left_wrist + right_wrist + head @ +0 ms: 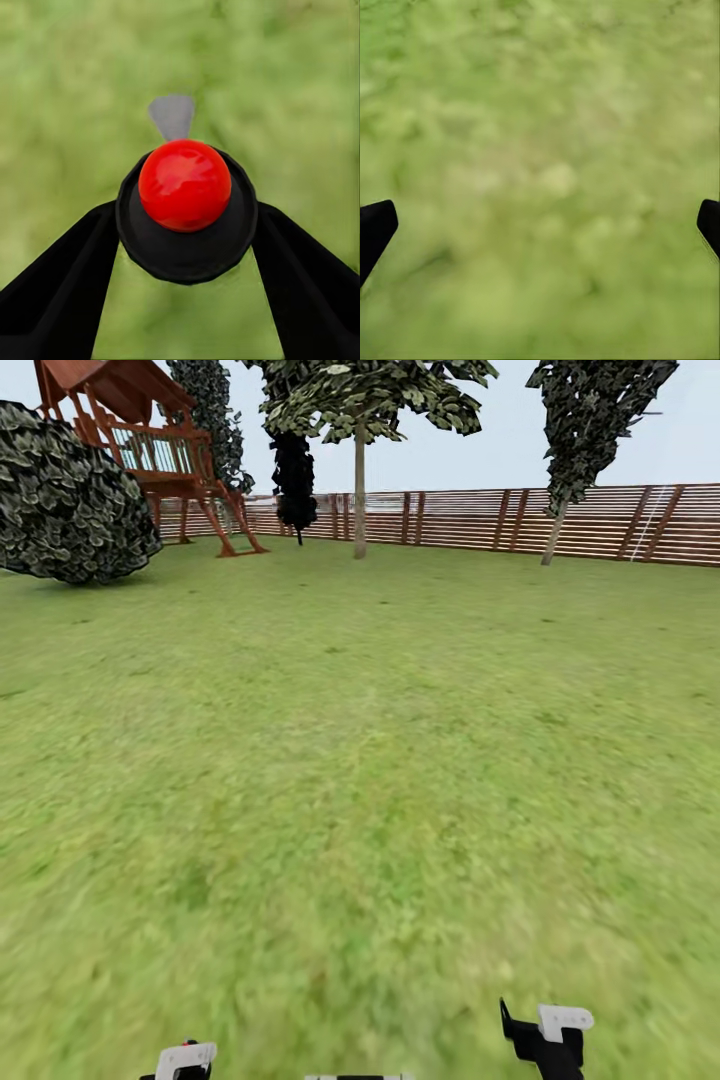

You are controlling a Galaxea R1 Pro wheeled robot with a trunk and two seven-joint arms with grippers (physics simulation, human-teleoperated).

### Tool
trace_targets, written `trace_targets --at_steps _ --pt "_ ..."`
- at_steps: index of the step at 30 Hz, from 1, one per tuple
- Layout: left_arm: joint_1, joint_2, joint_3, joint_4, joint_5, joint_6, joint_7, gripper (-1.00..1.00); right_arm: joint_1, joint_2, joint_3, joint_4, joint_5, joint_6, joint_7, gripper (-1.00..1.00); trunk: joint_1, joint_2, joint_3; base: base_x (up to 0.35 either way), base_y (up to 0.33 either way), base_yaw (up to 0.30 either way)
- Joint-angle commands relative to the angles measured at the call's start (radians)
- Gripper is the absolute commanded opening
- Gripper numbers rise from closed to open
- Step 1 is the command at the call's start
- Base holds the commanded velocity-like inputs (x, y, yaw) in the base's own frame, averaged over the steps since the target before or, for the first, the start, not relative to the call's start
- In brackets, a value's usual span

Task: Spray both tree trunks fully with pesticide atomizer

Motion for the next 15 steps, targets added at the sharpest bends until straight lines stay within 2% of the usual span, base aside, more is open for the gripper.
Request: trace_targets --at_steps 1,15 --pt "0.0 0.0 0.0 0.0 0.0 0.0 -0.001 -1.0 0.0 0.0 0.0 0.0 0.001 0.0 0.0 1.0 0.0 0.0 0.0 0.337 0.0 0.0" --pt "0.0 0.0 0.0 0.0 0.0 0.0 -0.001 -1.0 0.0 0.0 -0.001 0.036 -0.001 0.0 -0.004 1.0 0.0 0.0 0.0 0.338 0.0 0.0"
